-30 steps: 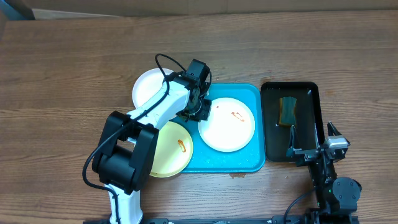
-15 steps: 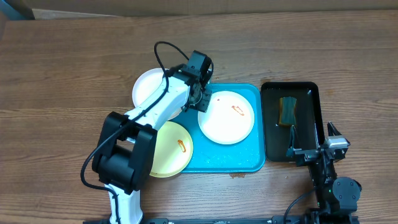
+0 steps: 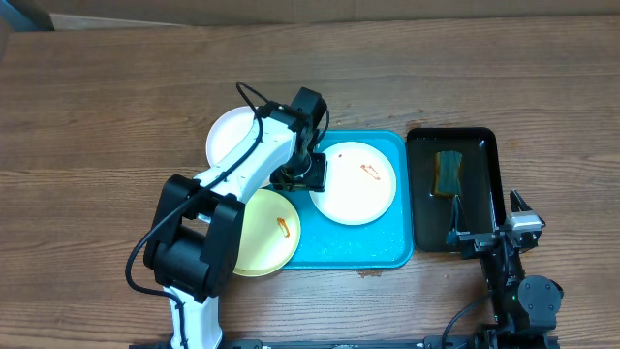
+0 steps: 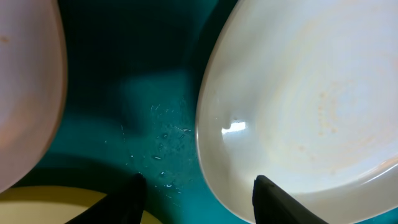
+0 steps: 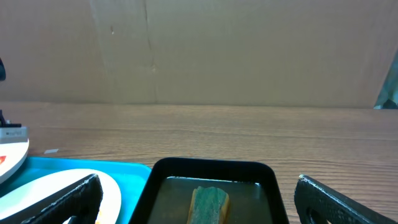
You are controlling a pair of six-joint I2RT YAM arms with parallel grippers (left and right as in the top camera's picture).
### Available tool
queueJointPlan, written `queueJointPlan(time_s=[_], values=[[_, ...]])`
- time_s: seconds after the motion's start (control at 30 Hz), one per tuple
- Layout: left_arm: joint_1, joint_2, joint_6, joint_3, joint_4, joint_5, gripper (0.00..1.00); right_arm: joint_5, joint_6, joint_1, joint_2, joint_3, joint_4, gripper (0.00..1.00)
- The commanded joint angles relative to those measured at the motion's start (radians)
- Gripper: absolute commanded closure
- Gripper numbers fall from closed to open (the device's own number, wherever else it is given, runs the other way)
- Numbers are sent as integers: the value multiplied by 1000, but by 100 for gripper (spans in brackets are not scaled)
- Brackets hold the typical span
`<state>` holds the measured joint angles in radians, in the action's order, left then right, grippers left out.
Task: Clean dirty plates on tray and stack at the side
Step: 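Grip the right white plate's rim with the left gripper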
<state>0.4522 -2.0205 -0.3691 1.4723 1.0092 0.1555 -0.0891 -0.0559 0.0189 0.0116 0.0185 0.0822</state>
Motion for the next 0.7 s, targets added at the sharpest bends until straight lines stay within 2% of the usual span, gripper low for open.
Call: queueJointPlan(time_s=[0.0,0.07,0.17,0.47,0.6,0.67], values=[[6,-15,-61,-13,-11,25,47,5,-4,-5,-9,-11,-5,0],[8,-15,-80,-14,-11,26,50,5,-4,-5,-9,-11,-5,0],[11,-15,-85,-18,-18,25,61,5,-4,-5,-9,-11,-5,0],[14,-15,-140,-50,-35,21,64,5,-4,-5,-9,-11,-6,0],[14,-15,-175,-76,-61,22,73,-2,8,-5,-9,-11,-8,0],[14,-15,-179,-91,-79,22,74,-51,52,-5,-9,-10,-29,0]])
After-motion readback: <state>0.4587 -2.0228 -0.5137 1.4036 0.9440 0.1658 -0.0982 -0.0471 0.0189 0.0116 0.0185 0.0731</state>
